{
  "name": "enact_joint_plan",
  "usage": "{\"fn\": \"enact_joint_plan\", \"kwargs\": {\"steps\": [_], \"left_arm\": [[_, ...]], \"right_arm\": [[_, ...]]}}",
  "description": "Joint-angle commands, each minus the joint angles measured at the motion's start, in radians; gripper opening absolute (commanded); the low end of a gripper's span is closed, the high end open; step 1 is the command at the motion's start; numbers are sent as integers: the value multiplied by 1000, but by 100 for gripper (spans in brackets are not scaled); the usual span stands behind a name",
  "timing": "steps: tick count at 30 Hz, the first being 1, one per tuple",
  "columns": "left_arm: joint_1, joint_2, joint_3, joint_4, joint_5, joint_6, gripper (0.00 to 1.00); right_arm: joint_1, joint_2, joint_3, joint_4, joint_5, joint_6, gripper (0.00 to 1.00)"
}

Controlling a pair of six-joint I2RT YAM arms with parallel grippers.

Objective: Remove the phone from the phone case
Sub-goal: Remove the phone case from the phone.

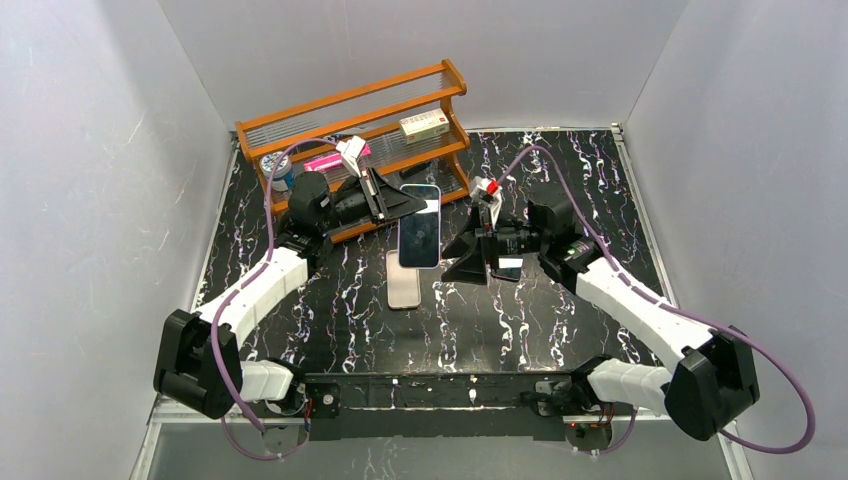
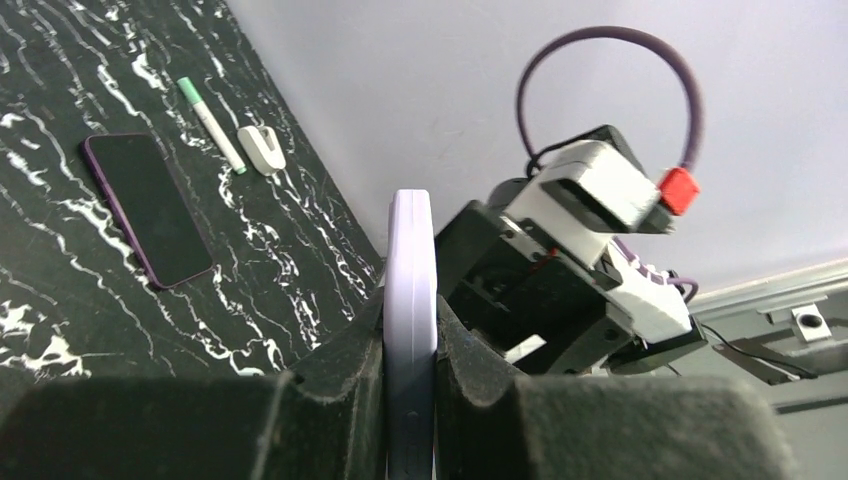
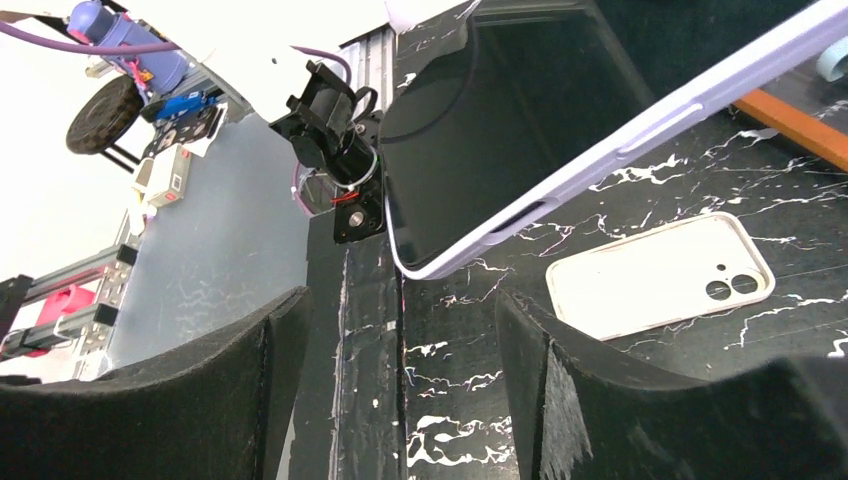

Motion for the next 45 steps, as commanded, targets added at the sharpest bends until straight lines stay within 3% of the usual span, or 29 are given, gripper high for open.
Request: {"fn": "enact_joint_plan", "kwargs": {"steps": [1, 12, 18, 27, 33, 36, 45], "left_arm": [[-22, -15, 54, 152, 47, -44, 0], [-48, -1, 53, 193, 34, -86, 0], [-50, 8, 50, 205, 31, -125, 0], [-74, 65, 59, 217, 46, -248, 0], [-84, 95, 84, 221, 67, -305, 0], [-84, 102, 92, 223, 75, -338, 0], [-94, 120, 100, 222, 93, -394, 0]], "right_arm": [[22, 37, 35, 80, -54, -18, 74], [30, 82, 48, 143, -77, -11, 65], [29, 98, 51, 191, -105, 12, 52], [29, 115, 87, 137, -108, -85, 30], [29, 137, 119, 80, -89, -153, 7], [29, 140, 131, 58, -69, -184, 1], [31, 117, 144, -71, 94, -376, 1]]}}
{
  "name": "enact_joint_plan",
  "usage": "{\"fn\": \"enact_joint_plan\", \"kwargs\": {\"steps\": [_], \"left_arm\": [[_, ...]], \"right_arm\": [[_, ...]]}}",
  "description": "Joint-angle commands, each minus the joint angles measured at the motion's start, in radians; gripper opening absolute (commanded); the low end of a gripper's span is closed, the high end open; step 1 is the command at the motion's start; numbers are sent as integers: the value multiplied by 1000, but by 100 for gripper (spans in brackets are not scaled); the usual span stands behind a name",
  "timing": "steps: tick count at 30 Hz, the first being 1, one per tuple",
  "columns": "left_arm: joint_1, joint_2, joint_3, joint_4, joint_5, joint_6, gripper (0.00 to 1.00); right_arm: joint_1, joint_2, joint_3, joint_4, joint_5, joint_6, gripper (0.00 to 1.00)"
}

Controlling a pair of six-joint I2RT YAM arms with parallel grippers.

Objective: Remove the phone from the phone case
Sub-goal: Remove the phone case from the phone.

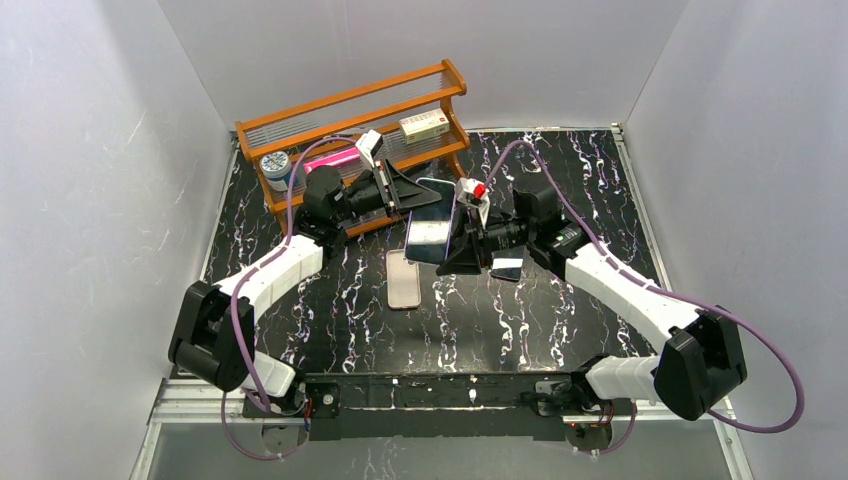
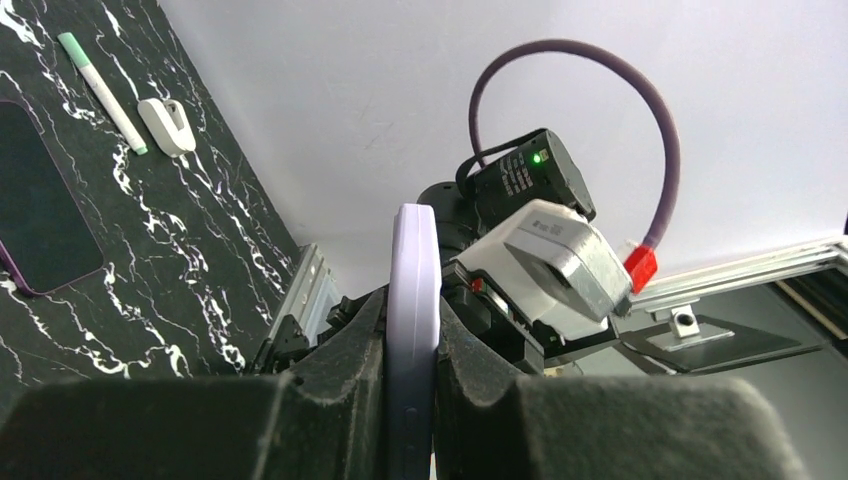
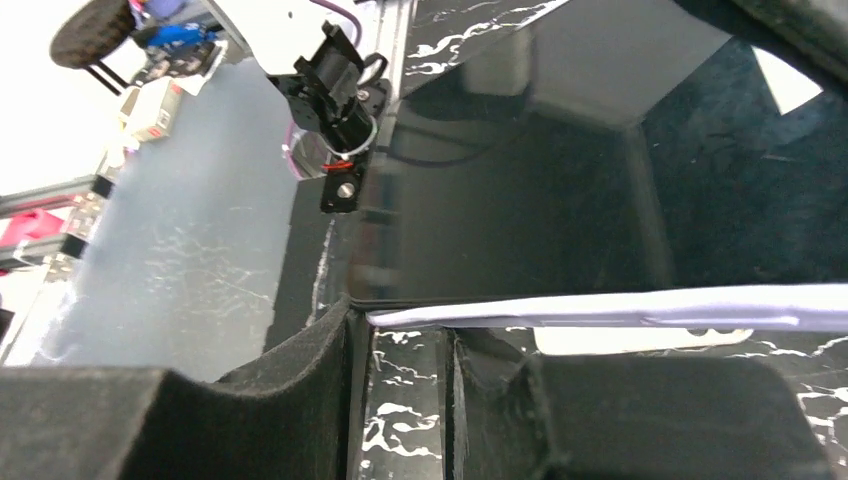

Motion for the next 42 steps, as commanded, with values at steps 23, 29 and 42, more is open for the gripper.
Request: {"fn": "enact_joint_plan", "kwargs": {"steps": [23, 29, 42], "left_arm": [[-71, -68, -60, 24, -30, -47, 0], [-74, -73, -63, 56, -50, -14, 0], [-73, -146, -157, 69, -295, 29, 0]], "right_arm": [[-41, -157, -243, 469, 387, 515, 30], [-42, -198, -292, 476, 483, 644, 40], [-41, -319, -249, 134, 652, 667, 56]]}}
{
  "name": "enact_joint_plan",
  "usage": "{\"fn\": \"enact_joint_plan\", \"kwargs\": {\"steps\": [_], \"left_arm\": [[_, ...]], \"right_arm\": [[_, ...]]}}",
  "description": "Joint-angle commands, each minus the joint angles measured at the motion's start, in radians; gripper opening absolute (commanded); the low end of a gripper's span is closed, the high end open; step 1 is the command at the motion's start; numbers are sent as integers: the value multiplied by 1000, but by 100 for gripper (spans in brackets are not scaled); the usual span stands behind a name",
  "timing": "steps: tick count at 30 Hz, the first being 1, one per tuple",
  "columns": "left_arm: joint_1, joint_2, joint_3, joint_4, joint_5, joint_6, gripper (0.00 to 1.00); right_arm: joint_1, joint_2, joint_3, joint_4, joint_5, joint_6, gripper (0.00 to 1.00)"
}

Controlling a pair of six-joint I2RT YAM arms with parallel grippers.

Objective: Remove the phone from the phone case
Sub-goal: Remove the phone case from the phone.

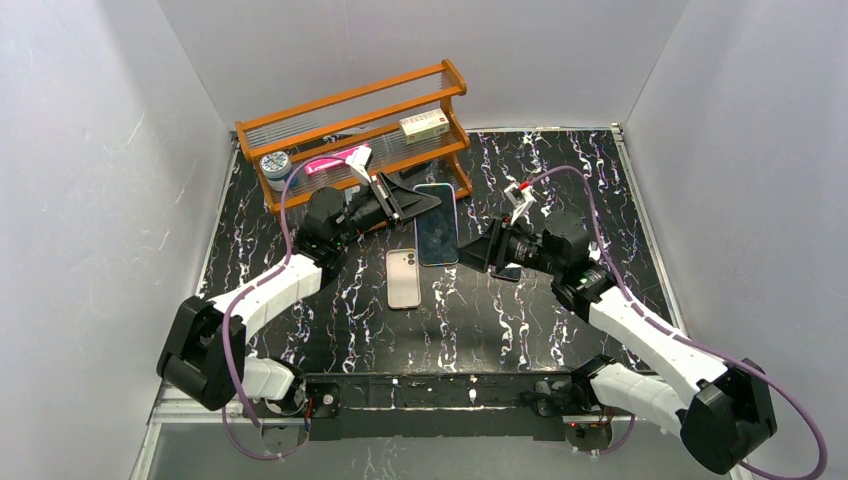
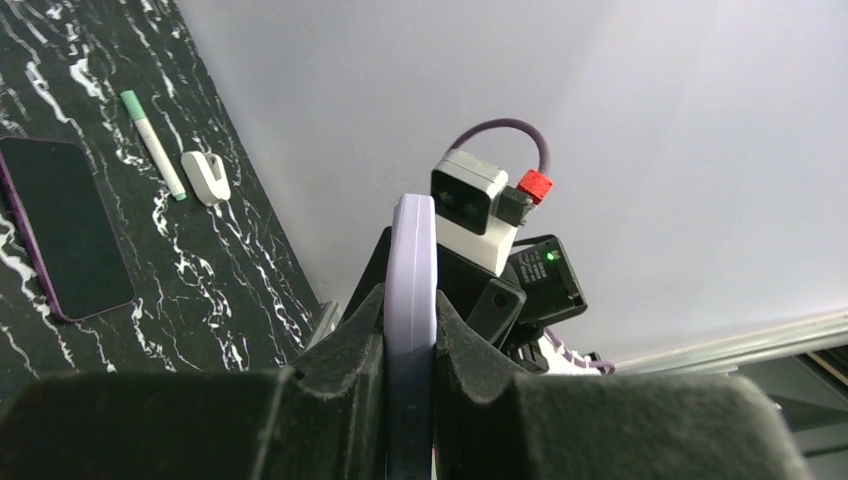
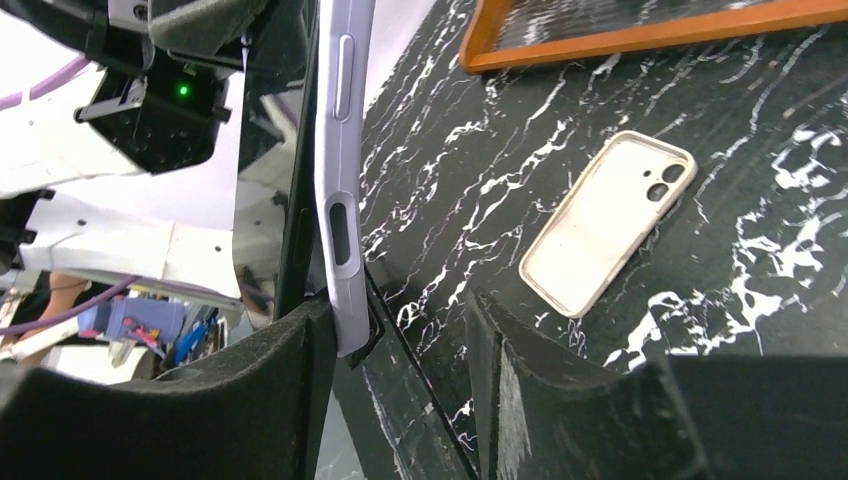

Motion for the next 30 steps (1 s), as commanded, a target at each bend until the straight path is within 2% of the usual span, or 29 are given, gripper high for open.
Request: {"fn": "enact_joint_plan", "kwargs": {"steps": [1, 10, 18, 23, 30], "left_arm": [[-15, -72, -47, 30, -86, -1, 0], [-15, -91, -102, 22, -245, 14, 0], [-15, -84, -100, 18, -264, 13, 0], [-16, -72, -85, 17, -252, 10, 0], [-16, -65, -78, 21, -249, -8, 0]], "right_arm": [[-15, -72, 65, -156, 122, -25, 57], [-17, -163, 92, -350, 158, 30, 56], [-16, -133, 104, -216, 19, 174, 53], [-15, -105, 86, -123, -17, 233, 48], [-17, -60, 93, -102, -44, 249, 44]]}}
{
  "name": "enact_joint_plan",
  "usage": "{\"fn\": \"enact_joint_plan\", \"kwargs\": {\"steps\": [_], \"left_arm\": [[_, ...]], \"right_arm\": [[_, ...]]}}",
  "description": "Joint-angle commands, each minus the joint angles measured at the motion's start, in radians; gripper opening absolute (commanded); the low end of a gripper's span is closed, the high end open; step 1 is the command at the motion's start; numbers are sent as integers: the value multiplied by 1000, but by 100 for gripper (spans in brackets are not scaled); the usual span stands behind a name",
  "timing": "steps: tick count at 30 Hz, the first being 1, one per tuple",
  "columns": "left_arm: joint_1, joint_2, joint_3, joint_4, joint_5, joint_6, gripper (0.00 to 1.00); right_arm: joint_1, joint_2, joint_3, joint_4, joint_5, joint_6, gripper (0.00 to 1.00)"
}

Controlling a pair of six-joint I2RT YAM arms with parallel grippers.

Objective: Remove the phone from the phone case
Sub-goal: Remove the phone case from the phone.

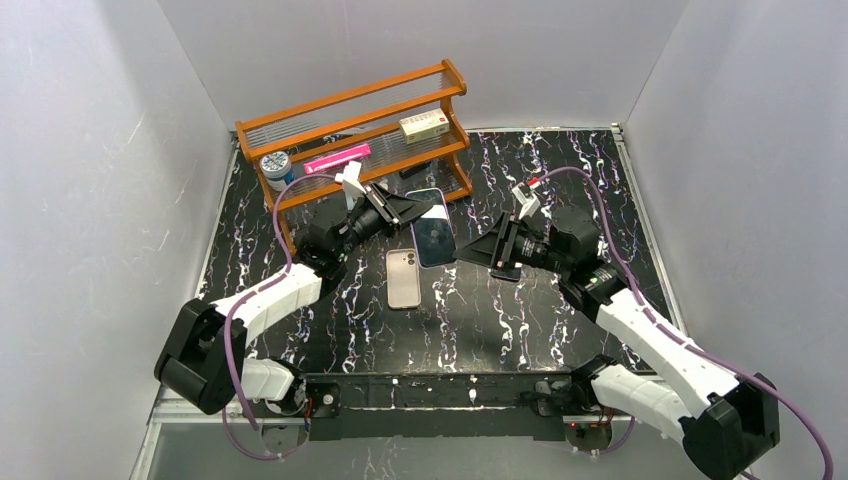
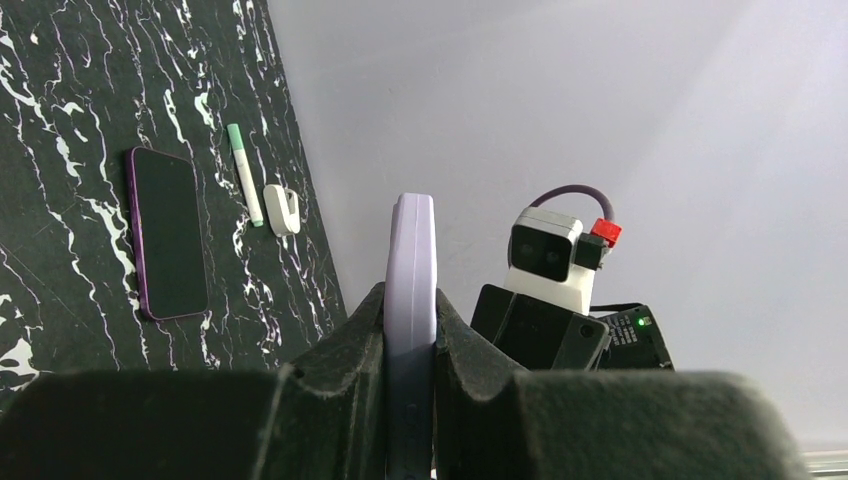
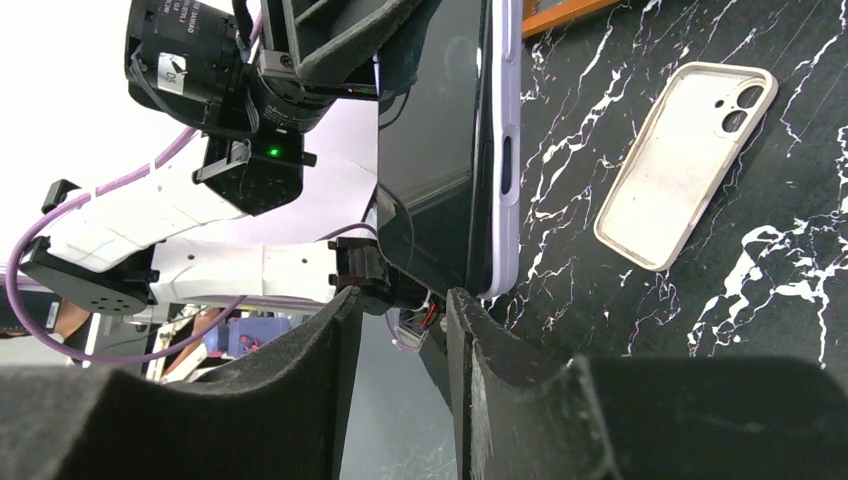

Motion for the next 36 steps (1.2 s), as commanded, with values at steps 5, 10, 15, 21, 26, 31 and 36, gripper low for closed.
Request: {"fn": "enact_joint_plan", "kwargs": {"steps": [5, 10, 15, 21, 26, 31, 36], "left_arm": [[-2, -33, 44, 63, -12, -26, 0], [-3, -27, 46, 87, -13, -54, 0], [-3, -34, 34, 117, -27, -79, 0], [-3, -51, 12, 117, -60, -76, 0], [-3, -59, 0, 117, -83, -77, 0], [-3, -52, 15, 117, -62, -78, 0], [-4, -53, 15, 117, -55, -79, 0]], "right_arm": [[-2, 30, 32, 72, -37, 37, 43], [-1, 43, 23, 84, -38, 45, 43], [-2, 38, 18, 51, 4, 40, 44], [-2, 3, 19, 31, 52, 39, 45], [-2, -2, 27, 13, 56, 32, 47], [-4, 5, 24, 43, 41, 39, 47], [-3, 37, 49, 74, 16, 50, 46]]}}
